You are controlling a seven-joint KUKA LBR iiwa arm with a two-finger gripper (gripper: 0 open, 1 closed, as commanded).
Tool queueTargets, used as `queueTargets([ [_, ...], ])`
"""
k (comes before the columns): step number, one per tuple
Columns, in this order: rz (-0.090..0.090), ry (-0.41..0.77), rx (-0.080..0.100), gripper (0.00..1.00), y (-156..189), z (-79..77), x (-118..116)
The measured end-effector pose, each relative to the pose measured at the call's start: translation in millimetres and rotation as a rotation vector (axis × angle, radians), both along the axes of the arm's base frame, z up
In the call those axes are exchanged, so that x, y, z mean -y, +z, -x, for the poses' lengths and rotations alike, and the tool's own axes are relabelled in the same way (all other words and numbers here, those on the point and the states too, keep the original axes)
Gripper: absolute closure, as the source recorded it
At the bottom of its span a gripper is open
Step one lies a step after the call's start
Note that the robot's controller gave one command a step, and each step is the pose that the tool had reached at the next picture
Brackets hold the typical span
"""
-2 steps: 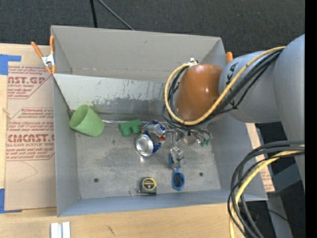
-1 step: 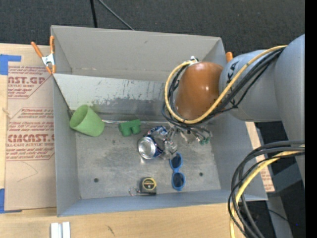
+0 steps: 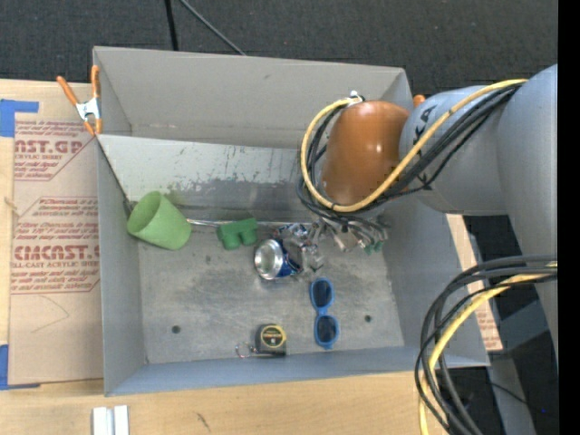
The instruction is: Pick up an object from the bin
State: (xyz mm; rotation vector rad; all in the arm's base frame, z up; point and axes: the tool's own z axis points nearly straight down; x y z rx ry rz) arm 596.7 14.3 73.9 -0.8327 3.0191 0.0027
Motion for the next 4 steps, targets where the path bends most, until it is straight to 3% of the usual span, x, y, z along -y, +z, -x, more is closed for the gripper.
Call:
queueTargets([
  [1, 0.004, -0.005, 0.001, 1.0, 113.7, 25.1, 12.2],
  [2, 0.002, -0.124, -0.01, 1.0, 57.1, 7.1, 10.4],
  [3, 0.002, -0.124, -0.007, 0.0, 59.3, 6.5, 10.5],
  [4, -0.001, -0.638, -0.005, 0.0, -1.1, 8.6, -16.3],
])
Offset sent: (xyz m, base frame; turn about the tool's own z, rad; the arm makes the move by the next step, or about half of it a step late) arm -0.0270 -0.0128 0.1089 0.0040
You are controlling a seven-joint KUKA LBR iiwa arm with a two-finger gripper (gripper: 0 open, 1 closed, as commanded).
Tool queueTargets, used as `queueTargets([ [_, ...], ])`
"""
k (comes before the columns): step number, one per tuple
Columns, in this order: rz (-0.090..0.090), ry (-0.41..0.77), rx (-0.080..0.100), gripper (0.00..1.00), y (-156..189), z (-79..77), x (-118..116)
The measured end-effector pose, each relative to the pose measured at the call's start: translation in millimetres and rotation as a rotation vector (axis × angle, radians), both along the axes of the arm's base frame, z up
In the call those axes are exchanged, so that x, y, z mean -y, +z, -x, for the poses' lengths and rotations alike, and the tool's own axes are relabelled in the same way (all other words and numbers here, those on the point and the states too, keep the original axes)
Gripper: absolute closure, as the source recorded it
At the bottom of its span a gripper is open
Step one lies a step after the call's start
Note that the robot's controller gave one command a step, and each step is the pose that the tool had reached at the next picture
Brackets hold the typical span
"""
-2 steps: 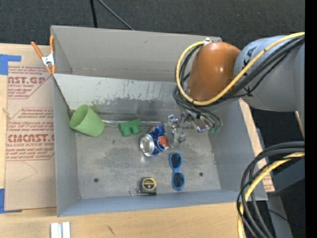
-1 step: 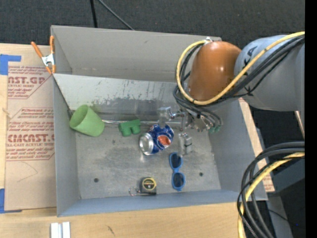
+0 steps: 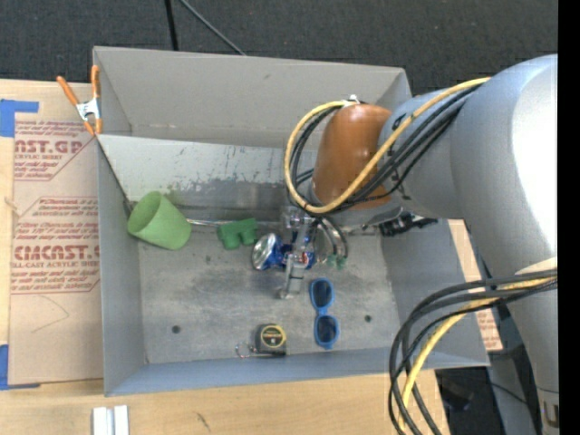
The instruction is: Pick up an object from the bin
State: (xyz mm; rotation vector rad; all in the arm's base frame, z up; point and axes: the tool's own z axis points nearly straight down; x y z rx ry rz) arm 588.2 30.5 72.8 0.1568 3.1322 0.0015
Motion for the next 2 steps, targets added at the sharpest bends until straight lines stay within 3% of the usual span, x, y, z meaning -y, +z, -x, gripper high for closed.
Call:
queueTargets([
  [1, 0.0, 0.001, 0.009, 1.0, 5.3, -3.3, 0.4],
  [2, 0.0, 0.008, 0.006, 1.0, 152.1, -5.0, 16.9],
])
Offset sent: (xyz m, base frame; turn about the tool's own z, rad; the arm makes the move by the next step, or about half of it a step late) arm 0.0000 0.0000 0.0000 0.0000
